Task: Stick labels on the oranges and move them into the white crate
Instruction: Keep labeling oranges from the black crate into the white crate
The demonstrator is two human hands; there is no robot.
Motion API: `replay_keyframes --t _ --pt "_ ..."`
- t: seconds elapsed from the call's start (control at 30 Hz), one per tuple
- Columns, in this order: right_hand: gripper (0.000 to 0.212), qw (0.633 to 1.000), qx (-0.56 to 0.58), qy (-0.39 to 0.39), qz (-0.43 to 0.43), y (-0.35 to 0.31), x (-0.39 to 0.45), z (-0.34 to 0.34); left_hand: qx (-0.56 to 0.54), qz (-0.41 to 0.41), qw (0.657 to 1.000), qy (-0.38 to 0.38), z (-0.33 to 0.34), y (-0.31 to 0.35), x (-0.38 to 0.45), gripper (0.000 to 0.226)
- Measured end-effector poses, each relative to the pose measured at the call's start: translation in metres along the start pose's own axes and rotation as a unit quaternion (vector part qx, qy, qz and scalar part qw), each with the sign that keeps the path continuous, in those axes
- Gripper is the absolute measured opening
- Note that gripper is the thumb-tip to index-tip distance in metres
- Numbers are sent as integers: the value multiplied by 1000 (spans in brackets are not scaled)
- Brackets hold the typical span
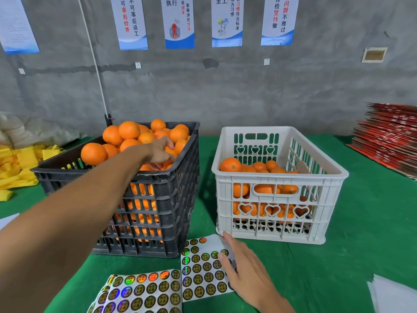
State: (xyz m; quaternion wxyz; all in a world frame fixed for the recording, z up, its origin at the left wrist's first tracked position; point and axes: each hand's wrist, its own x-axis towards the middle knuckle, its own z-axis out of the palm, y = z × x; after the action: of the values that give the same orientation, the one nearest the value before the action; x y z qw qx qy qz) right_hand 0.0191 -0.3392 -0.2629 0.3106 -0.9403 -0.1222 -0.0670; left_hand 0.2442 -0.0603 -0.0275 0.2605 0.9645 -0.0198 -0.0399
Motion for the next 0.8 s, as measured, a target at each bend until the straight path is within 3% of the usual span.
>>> replay_keyframes --t 0.1,0.2,0.27,0.37,0.53,0.63,0.73,0.8 --pt "69 1000 5 -4 8 0 -1 0 92 -33 995 31 2 -1 5 73" --pt "68 1000 -1 -1 5 -3 -1 -3 129 -81 988 28 1 0 2 65" --pt "67 1000 -1 0 3 -5 -2 -5 151 -70 984 62 -1 8 -5 60" --pt "68 1000 1 5 -11 -6 -4 -8 139 38 969 200 -8 26 -25 62" --pt "62 999 21 26 -17 -4 -3 -9 -99 243 898 352 6 63 -88 59" --pt "63 998 51 36 -11 -4 -3 -11 -170 345 855 348 42 66 -131 59" --pt "60 998 46 51 -13 -3 -5 -11 -164 448 821 314 89 51 -163 64" --pt "48 997 44 57 -18 0 -5 -13 -188 452 833 259 127 37 -177 67"
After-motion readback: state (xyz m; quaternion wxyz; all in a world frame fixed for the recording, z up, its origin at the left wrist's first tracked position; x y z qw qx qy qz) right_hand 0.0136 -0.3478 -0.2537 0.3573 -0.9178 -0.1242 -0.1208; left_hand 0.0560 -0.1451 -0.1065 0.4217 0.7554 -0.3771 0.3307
